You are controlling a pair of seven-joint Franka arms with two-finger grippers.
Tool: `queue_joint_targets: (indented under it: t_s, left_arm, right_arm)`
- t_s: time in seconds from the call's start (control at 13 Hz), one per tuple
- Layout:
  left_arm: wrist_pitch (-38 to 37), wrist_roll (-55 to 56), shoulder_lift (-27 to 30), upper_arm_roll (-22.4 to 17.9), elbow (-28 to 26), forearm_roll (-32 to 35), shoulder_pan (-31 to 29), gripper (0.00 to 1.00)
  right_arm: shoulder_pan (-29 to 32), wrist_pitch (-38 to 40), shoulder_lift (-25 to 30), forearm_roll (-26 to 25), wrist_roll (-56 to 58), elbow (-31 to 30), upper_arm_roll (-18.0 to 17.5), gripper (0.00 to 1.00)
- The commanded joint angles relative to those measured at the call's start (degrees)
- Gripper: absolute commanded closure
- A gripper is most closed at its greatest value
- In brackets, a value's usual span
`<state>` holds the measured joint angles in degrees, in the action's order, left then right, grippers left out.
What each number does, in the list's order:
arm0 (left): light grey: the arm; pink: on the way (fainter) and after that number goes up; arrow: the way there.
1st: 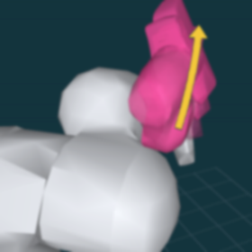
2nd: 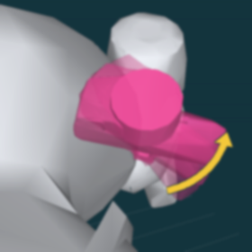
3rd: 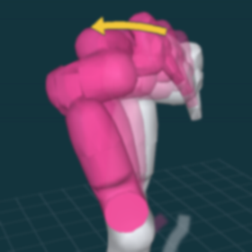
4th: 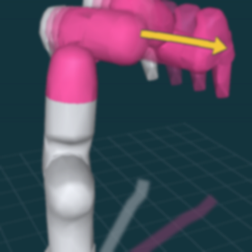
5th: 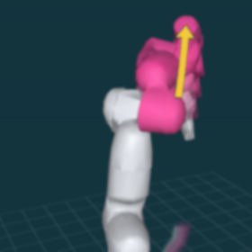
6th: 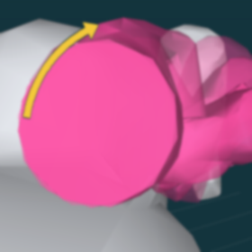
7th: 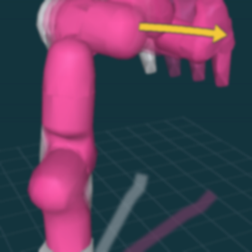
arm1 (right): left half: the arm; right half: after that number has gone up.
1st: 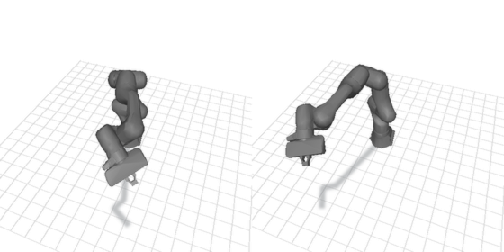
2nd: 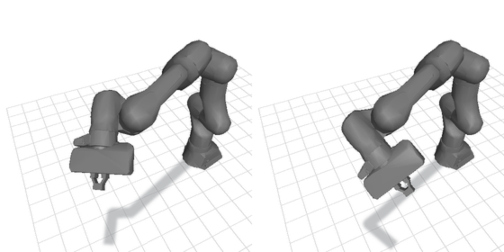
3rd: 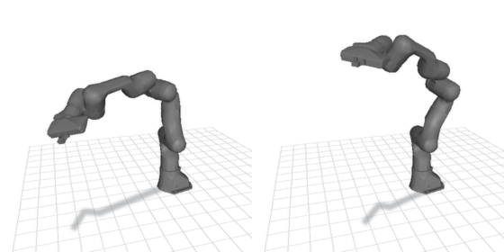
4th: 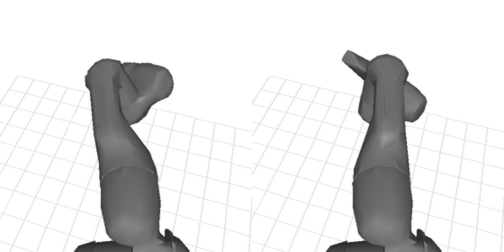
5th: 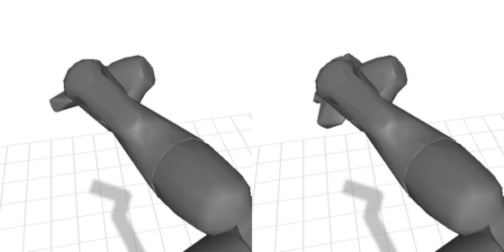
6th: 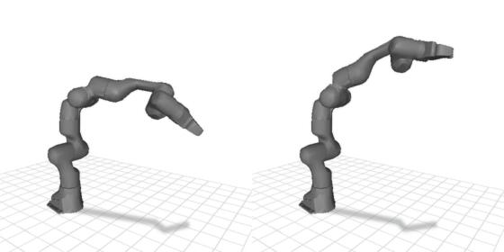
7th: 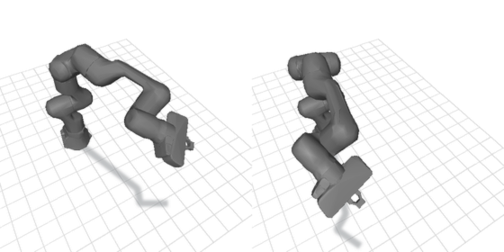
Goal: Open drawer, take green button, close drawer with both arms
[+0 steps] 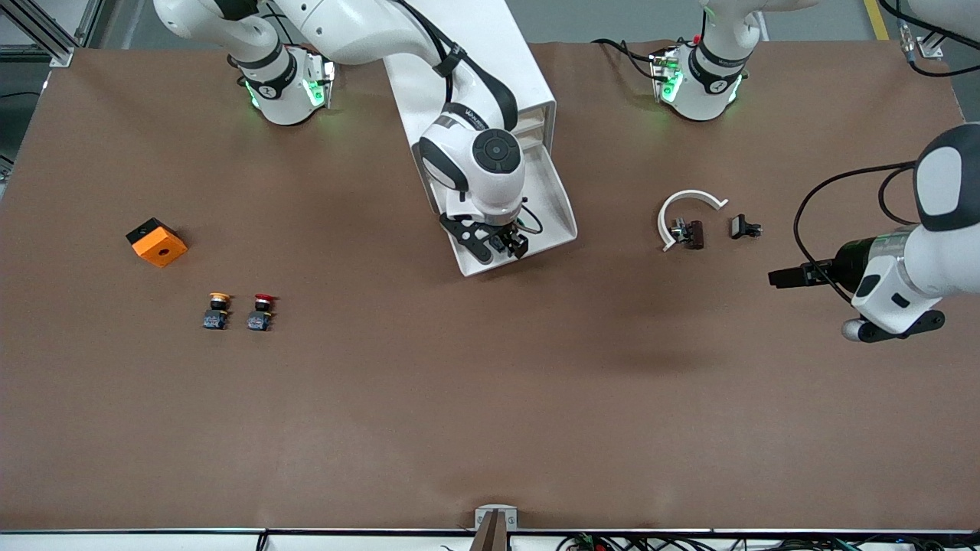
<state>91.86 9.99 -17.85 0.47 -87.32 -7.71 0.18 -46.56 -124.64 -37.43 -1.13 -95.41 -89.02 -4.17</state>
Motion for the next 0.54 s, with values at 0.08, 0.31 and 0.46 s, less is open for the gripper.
queue_joint_targets:
  t_s: [0.08,0.31,0.46]
  left_arm:
    - [3.15,-1.02,7.3,0.41,-6.72,3.13,0.26,0.0]
    - [2.62,-0.85,10.55,1.2,-6.37,5.76,0.35,0.0]
    - [2.01,-0.93,11.87,1.2,-6.37,5.77,0.17,0.0]
  right_arm:
    - [-0.99,0.28,-0.63,-0.55,-1.36,1.48,0.48,0.69]
    - [-0.9,0.37,-0.46,-0.63,-1.1,1.91,0.47,1.0]
    - [0.06,1.41,-0.19,-0.11,-0.39,4.72,0.47,1.0]
